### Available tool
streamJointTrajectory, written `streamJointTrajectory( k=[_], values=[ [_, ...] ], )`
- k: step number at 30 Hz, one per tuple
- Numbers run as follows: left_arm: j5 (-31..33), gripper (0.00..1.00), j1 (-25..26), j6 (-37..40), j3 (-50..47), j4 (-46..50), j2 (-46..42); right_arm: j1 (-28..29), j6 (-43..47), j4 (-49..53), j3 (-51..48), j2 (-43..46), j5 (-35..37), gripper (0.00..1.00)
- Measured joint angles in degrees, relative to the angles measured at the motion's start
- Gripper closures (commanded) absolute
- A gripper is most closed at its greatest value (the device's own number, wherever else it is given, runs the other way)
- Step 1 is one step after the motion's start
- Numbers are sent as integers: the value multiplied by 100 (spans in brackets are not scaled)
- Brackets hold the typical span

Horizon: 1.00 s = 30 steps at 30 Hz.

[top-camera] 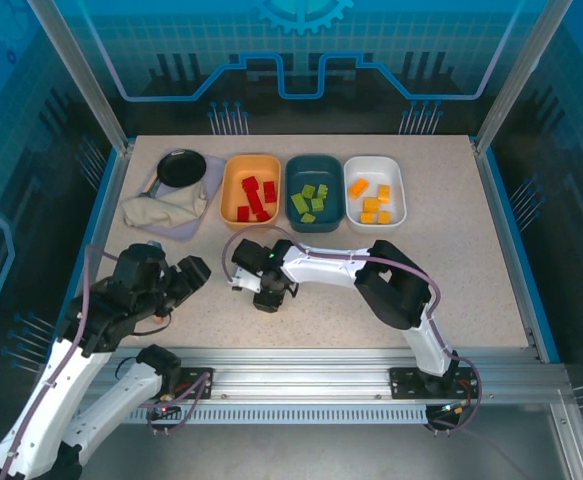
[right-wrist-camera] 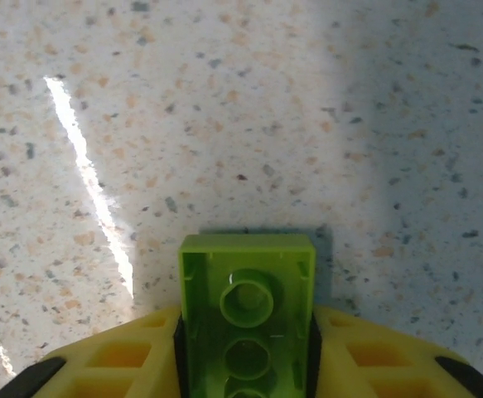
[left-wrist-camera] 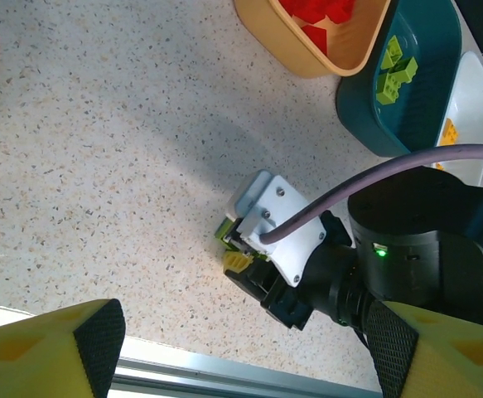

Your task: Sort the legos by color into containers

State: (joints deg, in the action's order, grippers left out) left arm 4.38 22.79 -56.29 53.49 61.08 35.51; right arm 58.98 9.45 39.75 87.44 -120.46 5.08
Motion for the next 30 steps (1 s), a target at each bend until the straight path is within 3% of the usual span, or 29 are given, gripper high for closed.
streamJointTrajectory(
  k=[4,9,16,21,30],
  values=[
    [-142,20,0,-232,-245,-144,-2,-358,-348,-55,-48,208,-37,65],
    [-529,19,-33,-647,-765,-656,94,-1261,-964,-199,-48,964,-251,65],
    [-1580,19,-761,-1182,-1119,-2052,1163,-2562,-2031,-385,505,1320,-356,66],
    [-1971,19,-951,-1224,-728,-2841,2291,-2975,-2647,-251,1692,610,-181,66],
    [-2271,20,-951,-739,1224,-3663,4395,-3327,-3453,297,4575,-1709,153,65]
  ],
)
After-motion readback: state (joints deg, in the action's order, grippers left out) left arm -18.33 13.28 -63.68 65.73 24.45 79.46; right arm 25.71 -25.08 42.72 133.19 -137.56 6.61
